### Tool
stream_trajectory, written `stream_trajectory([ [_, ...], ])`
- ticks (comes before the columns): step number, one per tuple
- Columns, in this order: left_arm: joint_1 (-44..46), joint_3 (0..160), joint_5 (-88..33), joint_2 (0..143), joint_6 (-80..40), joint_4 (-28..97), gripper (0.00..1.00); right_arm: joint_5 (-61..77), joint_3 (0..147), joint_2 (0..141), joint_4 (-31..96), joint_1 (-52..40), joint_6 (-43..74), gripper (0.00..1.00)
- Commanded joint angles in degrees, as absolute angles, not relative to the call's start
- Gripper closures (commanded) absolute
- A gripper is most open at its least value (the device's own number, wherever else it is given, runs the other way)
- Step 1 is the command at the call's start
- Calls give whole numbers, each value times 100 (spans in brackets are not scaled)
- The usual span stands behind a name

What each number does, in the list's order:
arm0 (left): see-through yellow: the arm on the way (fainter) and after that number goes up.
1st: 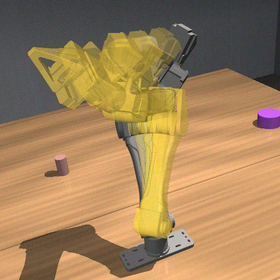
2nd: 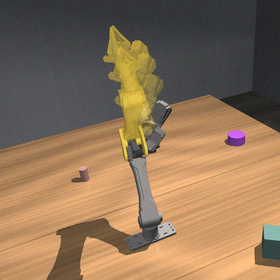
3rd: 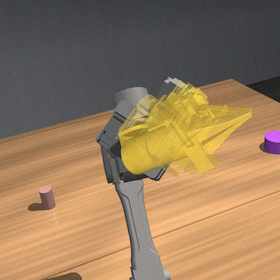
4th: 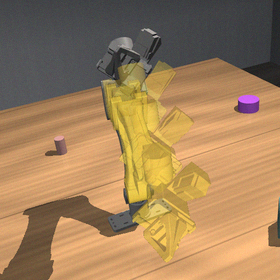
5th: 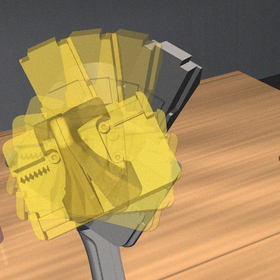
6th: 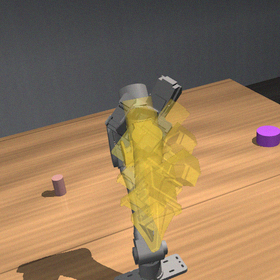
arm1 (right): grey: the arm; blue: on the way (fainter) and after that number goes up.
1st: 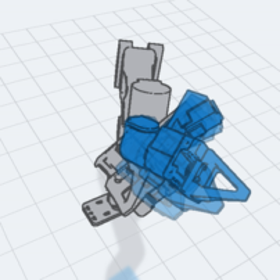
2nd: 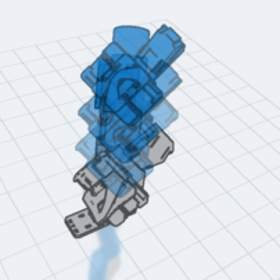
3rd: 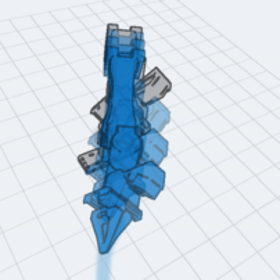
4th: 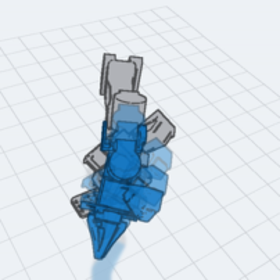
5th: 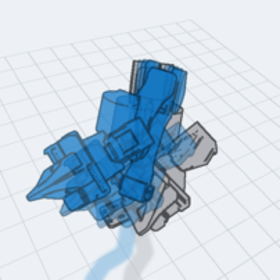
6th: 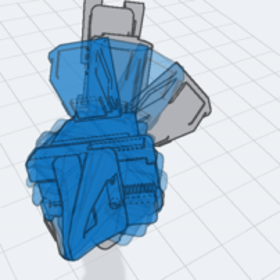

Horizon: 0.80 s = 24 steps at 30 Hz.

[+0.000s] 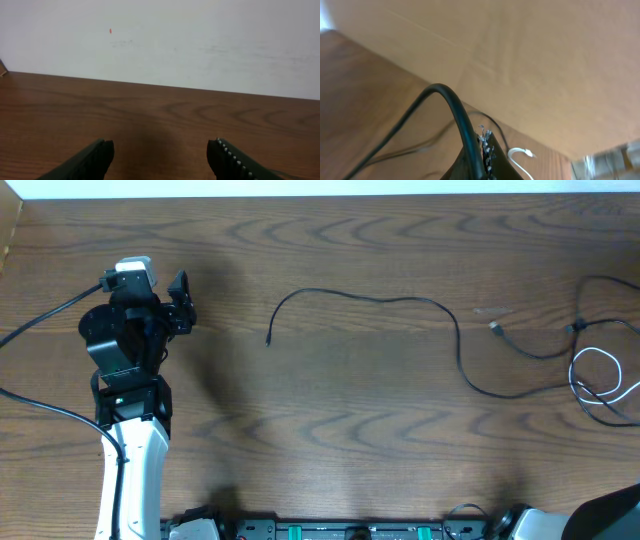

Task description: Untangle cables

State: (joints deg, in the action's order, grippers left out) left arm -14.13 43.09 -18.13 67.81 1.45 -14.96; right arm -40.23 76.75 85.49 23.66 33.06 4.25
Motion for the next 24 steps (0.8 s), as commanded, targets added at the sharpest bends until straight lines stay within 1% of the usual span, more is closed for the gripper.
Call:
stream_trajectory([
  [1, -1400, 4342, -1900, 6742, 139, -1503, 35, -2504, 7708, 8768, 2504, 3894, 768, 91],
  [3, -1400, 4342, -1898, 6742, 139, -1503, 35, -1219, 7708, 8912, 2615, 4176, 768, 62],
  [4, -1400, 4342, -1900, 6742, 139, -1503, 35, -475, 7708, 9024, 2644, 4307, 770, 39],
  [5, -1400, 4342, -1900, 6742, 139, -1503, 34, 80, 7708, 9137, 2663, 4381, 768, 12],
  [6, -1400, 4342, -1900, 6742, 139, -1503, 35, 631, 7708, 9288, 2709, 4434, 768, 1],
  [9, -1400, 4342, -1900, 6742, 139, -1503, 35, 1223, 7708, 9568, 2969, 4303, 766, 1],
  [12, -1400, 4342, -1900, 6742, 139, -1503, 35, 1284, 7708, 9719, 3183, 3907, 637, 1],
  [18, -1400, 4342, -1900, 6742, 139, -1503, 35, 1223, 7708, 9725, 3319, 2460, -204, 1],
  [24, -1400, 4342, -1898, 6742, 139, -1507, 35, 261, 7640, 9889, 3922, 880, -692, 1],
])
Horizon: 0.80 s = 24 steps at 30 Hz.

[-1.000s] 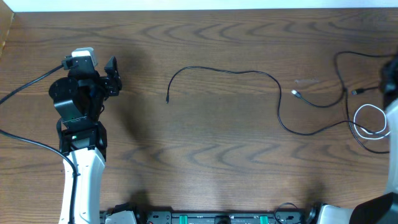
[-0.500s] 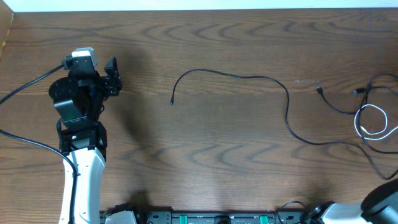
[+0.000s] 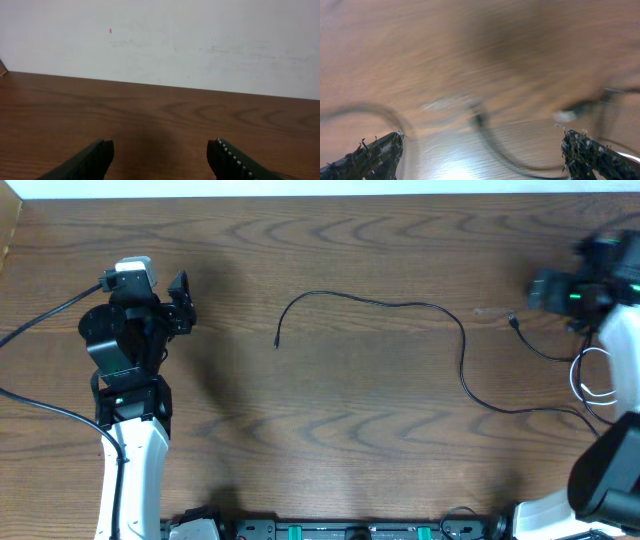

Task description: Untangle cables

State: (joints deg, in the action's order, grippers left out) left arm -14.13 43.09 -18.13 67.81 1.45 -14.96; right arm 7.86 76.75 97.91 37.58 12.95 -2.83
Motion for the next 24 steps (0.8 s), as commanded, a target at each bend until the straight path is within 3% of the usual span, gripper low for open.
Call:
stream_trajectory([
  [1, -1400, 4342, -1898, 6742, 139, -1507, 35, 80, 7609, 9937, 4058, 690, -663, 1],
  [10, -1400, 4340, -1896, 6849, 139, -1415, 35, -637, 6934, 10127, 4683, -486, 969, 1],
  [17, -1400, 4342, -1898, 6917, 139, -1422, 35, -652, 6320, 10127, 4287, -919, 1179, 2],
  [20, -1400, 4342, -1898, 6917, 139, -1420, 35, -657, 6252, 10127, 4246, -976, 1179, 18],
  [23, -1400, 4342, -1898, 6917, 139, -1417, 35, -657, 6182, 10127, 4123, -972, 1203, 51],
  [24, -1400, 4340, -1898, 6917, 139, -1415, 35, -657, 6156, 10127, 4071, -965, 1219, 74],
])
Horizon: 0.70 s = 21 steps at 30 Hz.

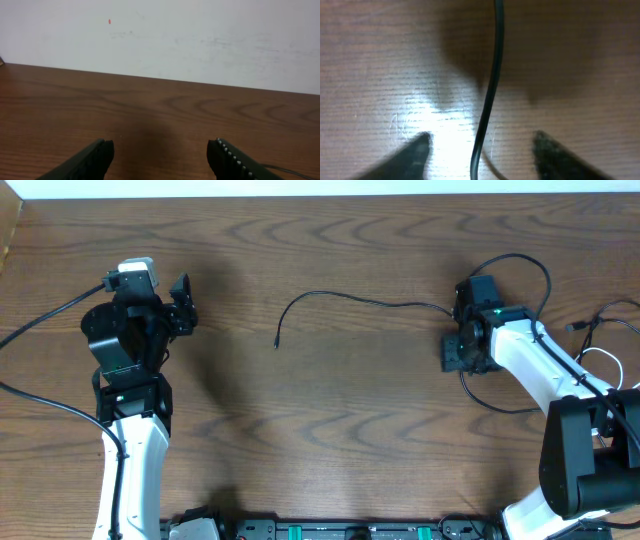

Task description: Untangle cables

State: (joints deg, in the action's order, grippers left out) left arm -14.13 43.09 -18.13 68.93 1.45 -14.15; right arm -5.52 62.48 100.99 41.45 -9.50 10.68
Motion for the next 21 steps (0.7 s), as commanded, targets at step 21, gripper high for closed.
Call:
stream_trajectory([
  [21, -1400, 4342, -1900, 6917, 137, -1374, 34, -742, 5645, 10127, 3092, -799, 1435, 99],
])
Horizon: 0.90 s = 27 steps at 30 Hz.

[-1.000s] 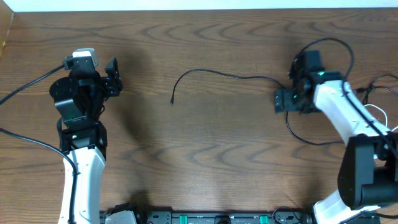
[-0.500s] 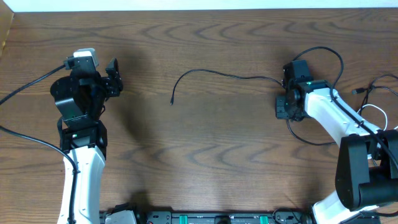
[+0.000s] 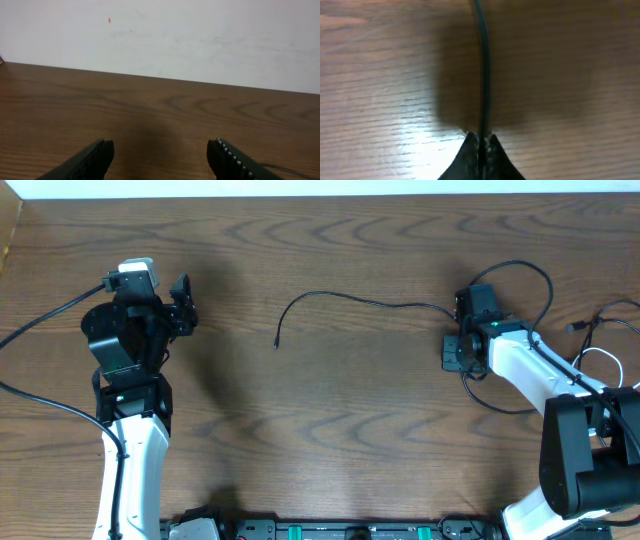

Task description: Untangle cables

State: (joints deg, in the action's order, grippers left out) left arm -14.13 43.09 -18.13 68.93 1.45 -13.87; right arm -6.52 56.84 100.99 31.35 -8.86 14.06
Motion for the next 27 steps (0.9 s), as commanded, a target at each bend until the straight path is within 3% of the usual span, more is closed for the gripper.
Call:
stream_trajectory([
  [1, -1400, 4340, -1900, 6917, 137, -1374, 35, -749, 5645, 10127, 3081, -766, 1433, 99],
  [10, -1400, 4340, -1900, 6917, 137, -1374, 35, -1232, 6064, 10051, 3166, -276, 1234, 99],
  [16, -1400, 4342, -1900, 6919, 139, -1306, 35, -1363, 7295, 9896, 3712, 233, 871, 99],
  [27, -1400, 4340, -1898, 6919, 141, -1291, 34, -2808, 9172, 9850, 4101, 1728, 591, 99],
])
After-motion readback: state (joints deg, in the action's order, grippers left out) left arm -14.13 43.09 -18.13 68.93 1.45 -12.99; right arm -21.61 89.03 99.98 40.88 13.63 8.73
